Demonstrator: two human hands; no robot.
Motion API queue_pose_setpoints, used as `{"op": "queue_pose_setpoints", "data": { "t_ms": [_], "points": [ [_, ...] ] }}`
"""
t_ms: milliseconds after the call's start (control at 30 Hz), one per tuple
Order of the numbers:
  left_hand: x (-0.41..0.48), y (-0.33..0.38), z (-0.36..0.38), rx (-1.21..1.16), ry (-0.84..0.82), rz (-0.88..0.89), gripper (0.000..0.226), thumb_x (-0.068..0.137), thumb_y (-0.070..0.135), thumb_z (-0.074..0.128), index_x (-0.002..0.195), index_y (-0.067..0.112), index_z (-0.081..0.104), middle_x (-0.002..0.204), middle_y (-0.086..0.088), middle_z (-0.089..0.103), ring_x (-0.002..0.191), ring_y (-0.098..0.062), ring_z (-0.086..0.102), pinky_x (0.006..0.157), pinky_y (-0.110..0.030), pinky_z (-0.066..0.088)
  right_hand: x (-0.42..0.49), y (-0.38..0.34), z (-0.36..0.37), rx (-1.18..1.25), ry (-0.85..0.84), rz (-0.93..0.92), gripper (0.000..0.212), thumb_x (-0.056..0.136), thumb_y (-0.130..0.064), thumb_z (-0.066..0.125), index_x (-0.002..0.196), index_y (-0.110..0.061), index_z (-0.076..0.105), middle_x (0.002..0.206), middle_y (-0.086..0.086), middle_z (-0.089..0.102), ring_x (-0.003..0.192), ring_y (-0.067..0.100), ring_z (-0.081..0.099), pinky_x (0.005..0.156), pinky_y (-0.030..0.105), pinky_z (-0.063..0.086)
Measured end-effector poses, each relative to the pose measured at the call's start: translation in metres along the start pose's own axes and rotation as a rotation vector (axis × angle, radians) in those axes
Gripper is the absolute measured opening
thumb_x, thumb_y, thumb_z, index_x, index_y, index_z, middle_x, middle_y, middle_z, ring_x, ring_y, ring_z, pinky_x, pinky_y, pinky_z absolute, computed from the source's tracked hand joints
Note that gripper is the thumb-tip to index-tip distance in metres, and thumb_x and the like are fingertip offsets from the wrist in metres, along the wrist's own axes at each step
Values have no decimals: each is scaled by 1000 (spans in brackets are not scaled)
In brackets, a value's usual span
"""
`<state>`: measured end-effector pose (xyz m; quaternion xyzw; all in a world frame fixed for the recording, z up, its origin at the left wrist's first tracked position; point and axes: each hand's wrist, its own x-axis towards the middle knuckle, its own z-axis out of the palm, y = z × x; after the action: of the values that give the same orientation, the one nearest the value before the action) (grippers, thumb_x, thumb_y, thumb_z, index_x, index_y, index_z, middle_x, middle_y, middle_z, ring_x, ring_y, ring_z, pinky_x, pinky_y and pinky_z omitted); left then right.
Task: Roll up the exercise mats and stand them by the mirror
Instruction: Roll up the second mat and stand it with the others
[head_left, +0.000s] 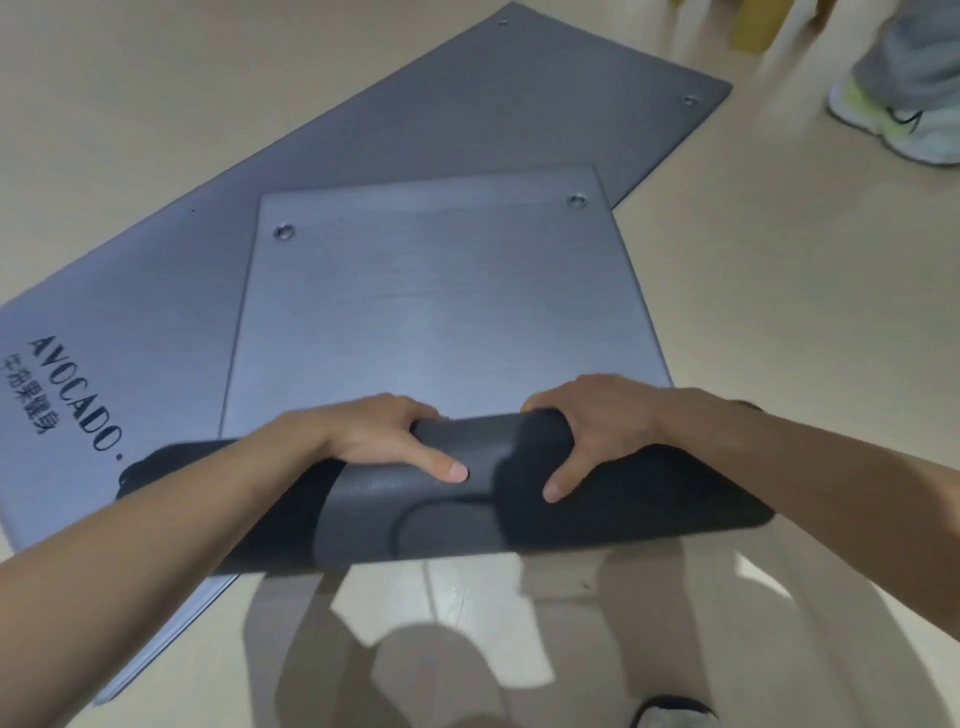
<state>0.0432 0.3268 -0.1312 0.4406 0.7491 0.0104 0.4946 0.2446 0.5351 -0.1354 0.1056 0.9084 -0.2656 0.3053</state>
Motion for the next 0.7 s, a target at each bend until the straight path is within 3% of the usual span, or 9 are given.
{"op": "queue_pose_setpoints", "data": {
  "t_ms": [100, 200, 267, 333, 433, 567, 633, 700],
  "points": [
    [-18, -2, 26, 146, 215, 72, 81, 64, 92, 54, 132, 48, 59, 125, 28, 65, 114, -3, 62, 102, -32, 48, 6, 5, 13, 121, -93, -5, 72, 55, -76, 83, 116, -44, 62, 109, -22, 68, 99, 3, 66, 93, 35, 54],
    [-35, -2, 59, 389, 600, 269, 84, 76, 83, 52, 143, 32, 54, 140, 11, 62, 125, -18, 59, 100, -36, 44, 11, 9, 9, 173, -121, -12, 67, 58, -74, 83, 115, -42, 65, 110, -20, 71, 99, 3, 68, 96, 40, 57],
    [-42, -1, 89, 491, 732, 336, 91, 78, 80, 55, 147, 22, 52, 149, -2, 56, 135, -29, 54, 108, -41, 38, 12, 12, 6, 190, -113, 3, 67, 62, -72, 83, 119, -43, 66, 110, -20, 72, 98, 3, 70, 96, 39, 57],
    [-43, -1, 115, 592, 734, 290, 101, 76, 82, 55, 154, 18, 46, 160, -12, 43, 147, -37, 40, 119, -52, 30, 11, 14, 4, 201, -54, 48, 73, 67, -72, 81, 131, -43, 62, 119, -19, 70, 102, 5, 69, 99, 38, 55],
    [-39, -5, 124, 694, 729, 255, 110, 76, 86, 51, 158, 14, 38, 166, -17, 32, 152, -42, 31, 121, -61, 27, 4, 13, 2, 89, 64, 154, 89, 69, -82, 71, 146, -42, 50, 132, -14, 57, 116, 11, 57, 106, 39, 47],
    [-27, -9, 98, 721, 684, 255, 116, 75, 94, 45, 160, 16, 35, 165, -14, 35, 150, -40, 36, 121, -57, 29, -6, 5, 12, -42, 355, 186, 86, 75, -88, 52, 144, -36, 53, 131, -9, 58, 124, 17, 52, 106, 41, 41],
    [-19, -8, 79, 714, 620, 230, 119, 73, 98, 40, 163, 22, 26, 167, -8, 32, 152, -34, 34, 124, -51, 26, -13, -2, 30, -127, 550, 117, 83, 81, -86, 41, 141, -30, 57, 130, -5, 60, 122, 22, 53, 104, 42, 39],
    [-12, -7, 55, 668, 560, 218, 121, 70, 101, 38, 165, 29, 16, 170, 0, 25, 154, -27, 29, 126, -44, 21, -20, -9, 56, -216, 729, 10, 80, 86, -79, 44, 140, -22, 60, 134, 2, 60, 121, 28, 55, 105, 46, 40]
  ]
}}
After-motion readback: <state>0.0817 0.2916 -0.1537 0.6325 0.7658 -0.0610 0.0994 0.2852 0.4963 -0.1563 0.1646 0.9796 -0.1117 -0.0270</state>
